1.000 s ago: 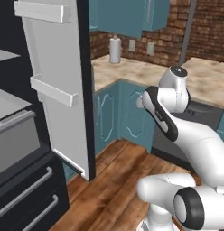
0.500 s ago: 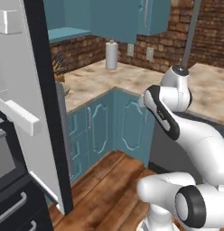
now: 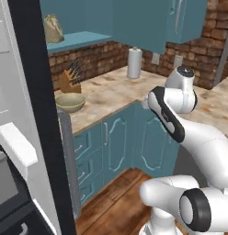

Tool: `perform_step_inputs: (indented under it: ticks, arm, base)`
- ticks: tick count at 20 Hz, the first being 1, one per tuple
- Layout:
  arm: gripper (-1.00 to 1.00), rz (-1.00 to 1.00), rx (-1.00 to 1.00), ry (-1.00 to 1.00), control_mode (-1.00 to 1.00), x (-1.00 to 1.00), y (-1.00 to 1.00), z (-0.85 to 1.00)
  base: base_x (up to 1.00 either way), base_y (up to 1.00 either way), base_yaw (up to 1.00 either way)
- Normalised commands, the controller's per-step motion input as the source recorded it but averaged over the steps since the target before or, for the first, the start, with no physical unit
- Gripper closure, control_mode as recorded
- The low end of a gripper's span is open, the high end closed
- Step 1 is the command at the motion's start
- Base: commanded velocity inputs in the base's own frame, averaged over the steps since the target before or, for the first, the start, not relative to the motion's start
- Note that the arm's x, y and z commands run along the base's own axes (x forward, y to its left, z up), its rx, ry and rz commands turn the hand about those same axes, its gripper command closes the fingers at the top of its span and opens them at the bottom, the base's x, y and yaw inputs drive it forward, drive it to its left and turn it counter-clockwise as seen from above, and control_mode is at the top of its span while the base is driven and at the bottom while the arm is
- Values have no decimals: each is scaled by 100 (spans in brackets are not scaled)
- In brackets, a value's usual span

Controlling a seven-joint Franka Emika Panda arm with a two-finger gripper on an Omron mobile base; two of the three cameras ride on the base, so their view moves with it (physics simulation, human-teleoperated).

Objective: Pick the egg and butter from the fridge and place them by the bowl for mixing.

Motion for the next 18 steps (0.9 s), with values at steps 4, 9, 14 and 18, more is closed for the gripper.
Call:
perform_step_inputs:
  ticks: [4, 9, 14, 18]
  arm:
    - [100, 0, 0, 0, 100, 0, 0, 0]
    - [100, 0, 0, 0, 100, 0, 0, 0]
    - [100, 0, 0, 0, 100, 0, 0, 0]
    - [100, 0, 0, 0, 100, 0, 0, 0]
  base:
    - [87, 0, 28]
    - [84, -5, 26]
    - [74, -12, 32]
    - [62, -18, 36]
